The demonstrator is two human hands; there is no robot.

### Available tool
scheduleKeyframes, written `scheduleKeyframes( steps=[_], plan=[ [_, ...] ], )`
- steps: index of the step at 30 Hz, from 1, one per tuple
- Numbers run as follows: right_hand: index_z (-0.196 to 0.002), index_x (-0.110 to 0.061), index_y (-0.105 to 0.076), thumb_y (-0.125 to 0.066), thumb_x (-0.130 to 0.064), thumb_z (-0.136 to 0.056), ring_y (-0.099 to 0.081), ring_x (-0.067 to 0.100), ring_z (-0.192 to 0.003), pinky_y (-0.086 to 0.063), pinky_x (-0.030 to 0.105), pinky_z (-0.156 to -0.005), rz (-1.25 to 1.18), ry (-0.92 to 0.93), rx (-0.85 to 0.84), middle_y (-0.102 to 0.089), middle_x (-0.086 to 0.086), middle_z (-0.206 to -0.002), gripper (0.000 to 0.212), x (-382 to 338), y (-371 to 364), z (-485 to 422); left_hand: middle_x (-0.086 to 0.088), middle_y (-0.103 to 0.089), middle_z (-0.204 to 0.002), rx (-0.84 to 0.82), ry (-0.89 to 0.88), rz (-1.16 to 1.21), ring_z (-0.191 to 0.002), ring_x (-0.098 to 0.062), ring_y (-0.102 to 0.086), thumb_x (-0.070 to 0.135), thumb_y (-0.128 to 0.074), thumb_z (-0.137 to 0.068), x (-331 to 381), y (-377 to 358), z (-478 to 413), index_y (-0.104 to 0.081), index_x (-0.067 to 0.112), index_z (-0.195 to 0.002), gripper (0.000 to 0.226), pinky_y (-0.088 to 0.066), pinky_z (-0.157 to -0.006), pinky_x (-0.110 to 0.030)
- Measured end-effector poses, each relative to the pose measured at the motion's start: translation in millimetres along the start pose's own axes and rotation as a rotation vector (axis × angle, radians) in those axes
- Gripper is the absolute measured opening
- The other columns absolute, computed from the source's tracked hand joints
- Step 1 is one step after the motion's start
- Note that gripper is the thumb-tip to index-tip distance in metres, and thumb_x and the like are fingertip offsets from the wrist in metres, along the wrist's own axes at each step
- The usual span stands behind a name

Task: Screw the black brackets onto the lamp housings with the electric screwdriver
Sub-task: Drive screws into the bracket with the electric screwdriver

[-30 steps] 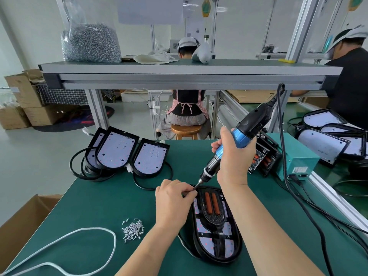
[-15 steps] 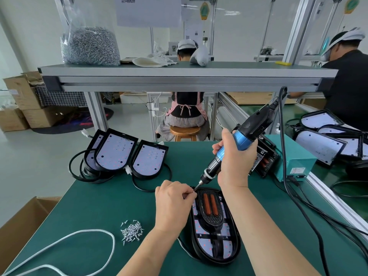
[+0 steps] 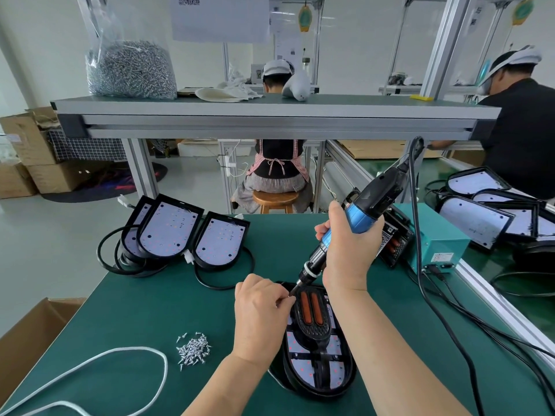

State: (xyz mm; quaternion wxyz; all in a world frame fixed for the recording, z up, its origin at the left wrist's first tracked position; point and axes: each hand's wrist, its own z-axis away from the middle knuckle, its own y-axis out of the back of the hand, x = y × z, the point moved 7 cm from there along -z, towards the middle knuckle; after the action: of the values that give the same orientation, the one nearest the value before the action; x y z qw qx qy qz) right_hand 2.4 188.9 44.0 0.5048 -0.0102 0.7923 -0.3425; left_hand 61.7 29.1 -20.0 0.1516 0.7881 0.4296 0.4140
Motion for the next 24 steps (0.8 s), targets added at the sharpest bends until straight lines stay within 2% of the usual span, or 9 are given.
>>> scheduleKeyframes(
  steps=[2,5,7,9,11,13,18,20,24],
  plan=[
    [-0.11,-0.011,-0.052,-0.071,-0.016,-0.087,-0.064,0.018,-0.053,-0.053,0.027,-0.054,0.004,0.008,-0.002,-0.06,0.009,-0.076,0.03,0.0,0.6,-2.2,0.01,-0.063,-0.074,0.009,0.026,-0.014,-0.081,-0.021,-0.054,0.017,-0.091,-0.065,-3.1,0.6,-1.0,-0.073,0.018,-0.074,0.02,-0.035,-0.076,-0.031],
    [-0.106,-0.014,-0.052,-0.071,-0.015,-0.087,-0.064,0.018,-0.053,-0.054,0.027,-0.054,0.027,0.026,-0.023,-0.062,0.001,-0.068,0.027,-0.1,-2.5,-7.8,0.004,-0.051,-0.117,-0.152,0.27,-0.014,-0.11,-0.019,-0.044,0.037,-0.086,-0.069,-21.8,-10.0,3.3,-0.058,0.019,-0.124,0.064,-0.038,-0.093,-0.029],
    [-0.104,-0.015,-0.052,-0.072,-0.017,-0.086,-0.065,0.018,-0.054,-0.054,0.027,-0.054,0.046,0.033,-0.044,-0.062,0.001,-0.07,0.027,2.2,-5.6,-10.9,0.0,-0.045,-0.125,-0.301,0.5,0.114,-0.113,-0.019,-0.045,0.048,-0.083,-0.069,-36.1,-22.4,12.8,-0.041,0.019,-0.134,0.082,-0.041,-0.089,-0.029],
    [-0.102,-0.018,-0.052,-0.072,-0.022,-0.084,-0.065,0.019,-0.054,-0.054,0.028,-0.055,0.077,0.038,-0.073,-0.062,0.004,-0.073,0.027,6.4,-9.4,-12.5,-0.002,-0.053,-0.12,-0.426,0.623,0.175,-0.106,-0.019,-0.053,0.054,-0.079,-0.071,-43.1,-34.0,20.9,-0.039,0.017,-0.131,0.082,-0.042,-0.079,-0.029],
    [-0.099,-0.021,-0.052,-0.072,-0.024,-0.082,-0.064,0.02,-0.054,-0.054,0.03,-0.056,0.104,0.039,-0.102,-0.062,0.003,-0.072,0.026,12.3,-12.8,-13.2,0.001,-0.06,-0.111,-0.47,0.654,0.181,-0.101,-0.018,-0.058,0.058,-0.075,-0.072,-45.9,-39.0,22.9,-0.047,0.018,-0.124,0.071,-0.047,-0.079,-0.031],
    [-0.099,-0.022,-0.052,-0.072,-0.024,-0.082,-0.065,0.02,-0.054,-0.054,0.031,-0.057,0.113,0.023,-0.119,-0.062,0.0,-0.07,0.026,20.1,-14.6,-13.8,0.007,-0.064,-0.102,-0.485,0.641,0.149,-0.096,-0.015,-0.061,0.06,-0.067,-0.071,-48.4,-40.2,22.9,-0.055,0.022,-0.112,0.057,-0.052,-0.083,-0.034],
    [-0.102,-0.025,-0.054,-0.073,-0.03,-0.079,-0.066,0.02,-0.055,-0.054,0.031,-0.057,0.121,0.004,-0.127,-0.063,-0.005,-0.064,0.03,32.0,-16.9,-15.9,0.008,-0.058,-0.07,-0.446,0.57,0.065,-0.072,-0.017,-0.056,0.06,-0.06,-0.081,-51.5,-36.8,24.4,-0.055,0.022,-0.081,0.038,-0.043,-0.063,-0.032],
    [-0.101,-0.025,-0.054,-0.073,-0.031,-0.078,-0.066,0.02,-0.055,-0.054,0.032,-0.057,0.123,0.002,-0.127,-0.063,-0.003,-0.066,0.031,34.4,-17.9,-16.7,0.009,-0.058,-0.067,-0.426,0.57,0.084,-0.071,-0.015,-0.056,0.06,-0.06,-0.081,-51.8,-36.5,24.4,-0.055,0.026,-0.078,0.035,-0.042,-0.06,-0.031],
    [-0.1,-0.027,-0.053,-0.073,-0.028,-0.08,-0.066,0.02,-0.054,-0.054,0.032,-0.056,0.137,0.001,-0.125,-0.064,0.0,-0.067,0.028,38.1,-21.2,-17.5,0.011,-0.067,-0.073,-0.424,0.578,0.159,-0.078,-0.012,-0.064,0.063,-0.055,-0.071,-49.4,-37.6,25.6,-0.063,0.038,-0.091,0.033,-0.051,-0.068,-0.031]
  ],
)
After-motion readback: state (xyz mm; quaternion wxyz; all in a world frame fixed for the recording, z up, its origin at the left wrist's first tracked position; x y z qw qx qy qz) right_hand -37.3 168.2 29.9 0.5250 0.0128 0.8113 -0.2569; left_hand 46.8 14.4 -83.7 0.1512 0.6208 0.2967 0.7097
